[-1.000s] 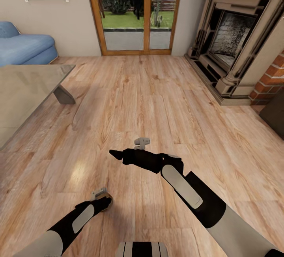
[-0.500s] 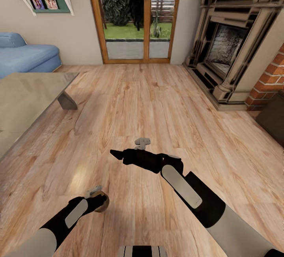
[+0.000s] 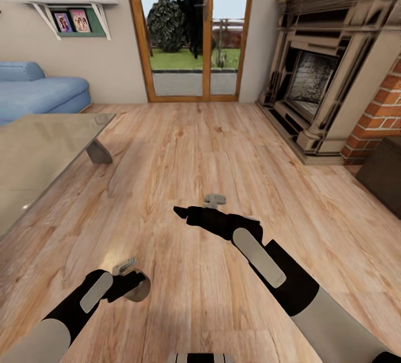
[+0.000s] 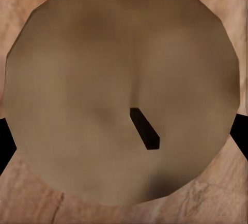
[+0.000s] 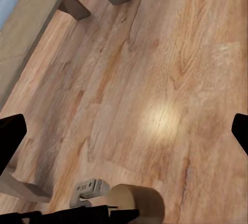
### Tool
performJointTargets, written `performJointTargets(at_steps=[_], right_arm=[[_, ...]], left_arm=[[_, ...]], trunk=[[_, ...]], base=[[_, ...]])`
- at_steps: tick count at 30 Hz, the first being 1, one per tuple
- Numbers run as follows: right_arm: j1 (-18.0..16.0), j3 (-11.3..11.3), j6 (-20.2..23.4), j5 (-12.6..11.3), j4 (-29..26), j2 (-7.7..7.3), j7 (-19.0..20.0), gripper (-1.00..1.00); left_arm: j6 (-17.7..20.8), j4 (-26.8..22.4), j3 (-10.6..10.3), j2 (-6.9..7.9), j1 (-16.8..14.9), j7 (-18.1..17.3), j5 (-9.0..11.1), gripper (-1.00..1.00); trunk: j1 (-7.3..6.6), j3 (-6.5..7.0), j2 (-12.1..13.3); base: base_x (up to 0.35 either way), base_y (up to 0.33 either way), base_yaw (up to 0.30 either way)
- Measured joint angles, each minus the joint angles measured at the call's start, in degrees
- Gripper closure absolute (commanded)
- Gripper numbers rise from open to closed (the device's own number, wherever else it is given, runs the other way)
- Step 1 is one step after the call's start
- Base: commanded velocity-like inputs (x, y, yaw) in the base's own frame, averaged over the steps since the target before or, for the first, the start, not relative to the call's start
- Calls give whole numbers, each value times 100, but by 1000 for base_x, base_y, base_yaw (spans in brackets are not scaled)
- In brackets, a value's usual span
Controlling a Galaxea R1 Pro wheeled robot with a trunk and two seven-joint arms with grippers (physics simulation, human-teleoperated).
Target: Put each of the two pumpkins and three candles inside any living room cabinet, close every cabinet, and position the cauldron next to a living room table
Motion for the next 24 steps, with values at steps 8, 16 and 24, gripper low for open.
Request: performJointTargets(at_steps=[8,16,24], right_arm=[[1,-10,-10,-7,60,-1,-21,-100],[1,-14,-8,-10,82,-1,-9,-100],[1,-14,-4,-12,87,-1,5,-100]], left_arm=[[19,1,15,115,-1,1,7,100],[17,-4,11,182,-1,-1,73,100],[18,-7,7,180,0,0,74,100]], trunk=[[-18,180,11],[-38,380,22],[-59,582,32]], base=[[-300,0,-58],[-344,0,-255],[-346,0,-273]])
